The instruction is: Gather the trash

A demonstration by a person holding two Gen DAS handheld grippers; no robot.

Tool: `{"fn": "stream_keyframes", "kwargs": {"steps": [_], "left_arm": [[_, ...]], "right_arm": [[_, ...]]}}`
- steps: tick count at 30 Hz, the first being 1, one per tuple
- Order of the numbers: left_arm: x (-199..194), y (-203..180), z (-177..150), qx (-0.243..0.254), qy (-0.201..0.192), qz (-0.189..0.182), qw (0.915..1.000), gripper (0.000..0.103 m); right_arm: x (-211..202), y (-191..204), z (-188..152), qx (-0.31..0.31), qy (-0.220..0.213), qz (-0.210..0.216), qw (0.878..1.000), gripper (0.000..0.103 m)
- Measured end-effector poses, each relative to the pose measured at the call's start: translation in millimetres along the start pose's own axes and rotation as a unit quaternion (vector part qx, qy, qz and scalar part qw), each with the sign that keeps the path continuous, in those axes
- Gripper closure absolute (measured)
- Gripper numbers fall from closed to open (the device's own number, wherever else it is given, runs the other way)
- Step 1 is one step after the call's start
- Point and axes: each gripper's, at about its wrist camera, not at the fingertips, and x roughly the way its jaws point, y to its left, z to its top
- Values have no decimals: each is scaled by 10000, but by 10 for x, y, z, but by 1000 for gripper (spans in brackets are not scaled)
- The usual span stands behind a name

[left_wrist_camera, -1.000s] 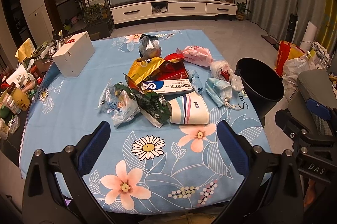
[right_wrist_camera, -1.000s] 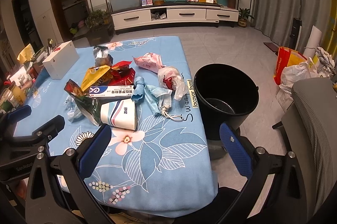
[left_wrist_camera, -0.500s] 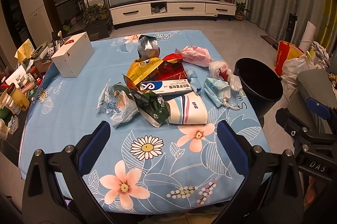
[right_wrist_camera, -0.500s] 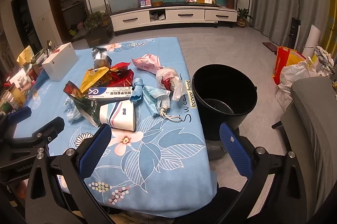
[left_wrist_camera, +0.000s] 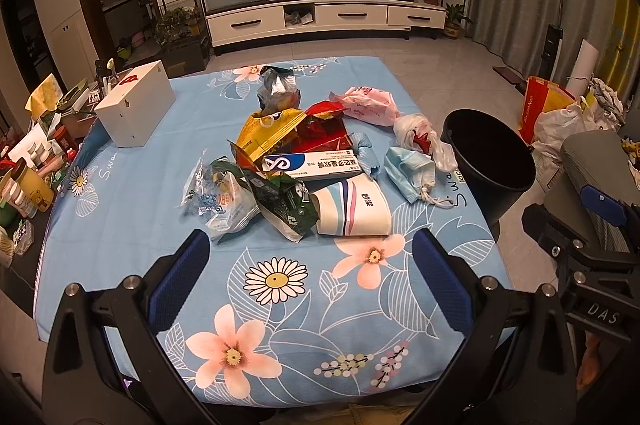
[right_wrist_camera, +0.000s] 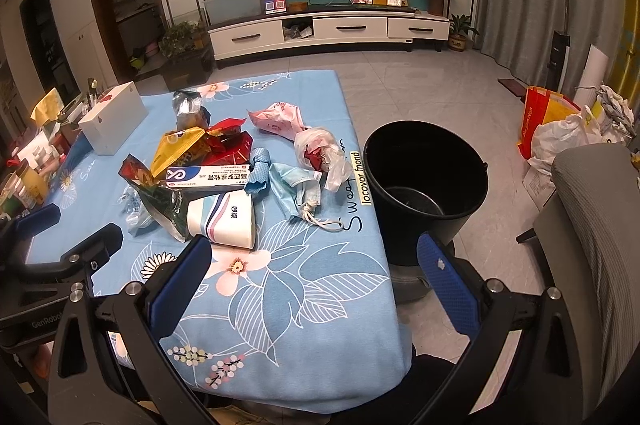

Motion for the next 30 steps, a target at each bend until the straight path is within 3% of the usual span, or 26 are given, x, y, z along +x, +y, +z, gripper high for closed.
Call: {"fn": "stream_keyframes", "kwargs": {"steps": [15, 24, 30], "left_arm": [[148, -19, 22, 2, 130, -114, 9999, 2], [366, 148, -15, -377, 104, -758, 9964, 2], [487, 360, -99, -604, -120, -920, 9939, 2]], "right_arm": [[110, -89, -10, 113, 89, -19, 9999, 3], [316, -289, -55, 395, 224, -22, 9990, 3], [491, -370, -103, 475, 216, 471, 9975, 3]]}}
